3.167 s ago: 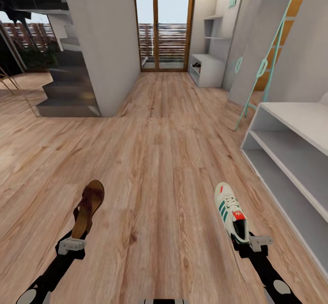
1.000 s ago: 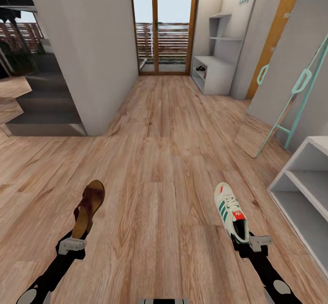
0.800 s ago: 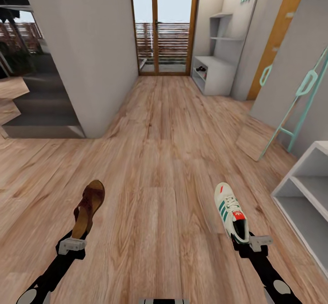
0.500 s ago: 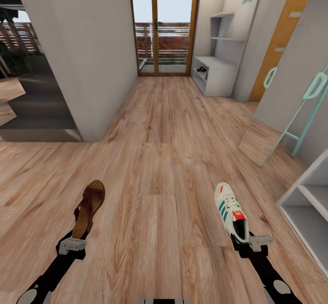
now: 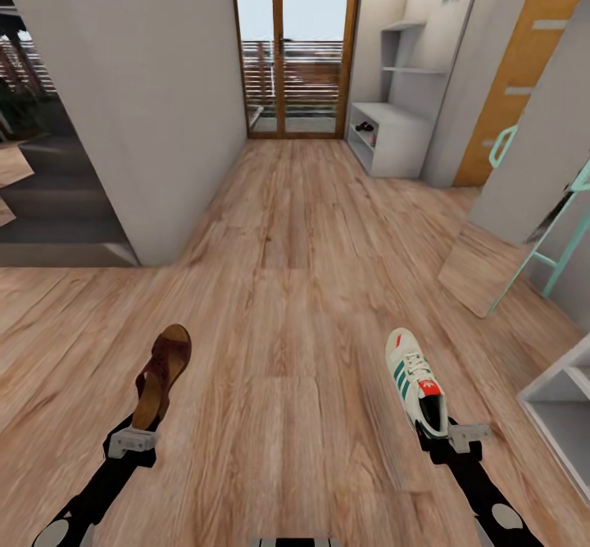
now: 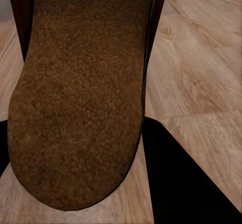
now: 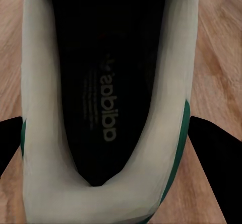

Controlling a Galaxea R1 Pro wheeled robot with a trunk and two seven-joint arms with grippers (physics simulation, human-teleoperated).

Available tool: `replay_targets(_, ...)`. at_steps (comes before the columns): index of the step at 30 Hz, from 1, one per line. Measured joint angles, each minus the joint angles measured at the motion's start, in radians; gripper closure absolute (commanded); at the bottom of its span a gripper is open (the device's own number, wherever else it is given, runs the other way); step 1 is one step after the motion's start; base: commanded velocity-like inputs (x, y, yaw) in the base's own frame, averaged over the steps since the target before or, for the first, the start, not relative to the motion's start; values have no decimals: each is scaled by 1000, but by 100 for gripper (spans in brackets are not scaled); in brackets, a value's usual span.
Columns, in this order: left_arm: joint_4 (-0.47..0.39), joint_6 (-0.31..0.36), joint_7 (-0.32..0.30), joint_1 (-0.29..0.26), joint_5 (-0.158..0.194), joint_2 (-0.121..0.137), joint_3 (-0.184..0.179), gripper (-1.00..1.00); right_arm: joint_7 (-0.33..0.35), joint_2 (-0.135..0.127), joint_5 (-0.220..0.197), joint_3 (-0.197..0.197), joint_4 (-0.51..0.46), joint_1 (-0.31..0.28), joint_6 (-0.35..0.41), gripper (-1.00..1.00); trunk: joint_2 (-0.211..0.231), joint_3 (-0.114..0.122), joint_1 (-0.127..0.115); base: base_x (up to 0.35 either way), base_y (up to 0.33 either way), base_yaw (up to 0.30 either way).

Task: Pick up the two gym shoes and the two sandals from the corridor floor and place them onto the hallstand (shoe rack) in the corridor, making sure they are on the rack and not on the floor. Arrange them so the two gym shoes are next to each other and the two sandals are next to each other.

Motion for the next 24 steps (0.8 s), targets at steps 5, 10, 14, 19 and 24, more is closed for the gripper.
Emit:
replay_targets(5,0,0,0,0,0,-1,-1,100,0,0,0,0,0,0,0,100,0,0,0,325,0,0)
replay_targets(10,0,0,0,0,-1,-2,-3,100,0,2,0,0,1,0,0,100,0,0,0,325,0,0)
replay_targets(14,0,0,1,0,-2,-7,-19,100,0,6,0,0,1,0,0,100,0,0,0,325,0,0)
replay_targets(19,0,0,1,0,-2,-8,-30,100,0,7,0,0,1,0,0,100,0,0,0,325,0,0)
replay_targets(24,0,0,1,0,-2,-8,-36,100,0,7,0,0,1,0,0,100,0,0,0,325,0,0)
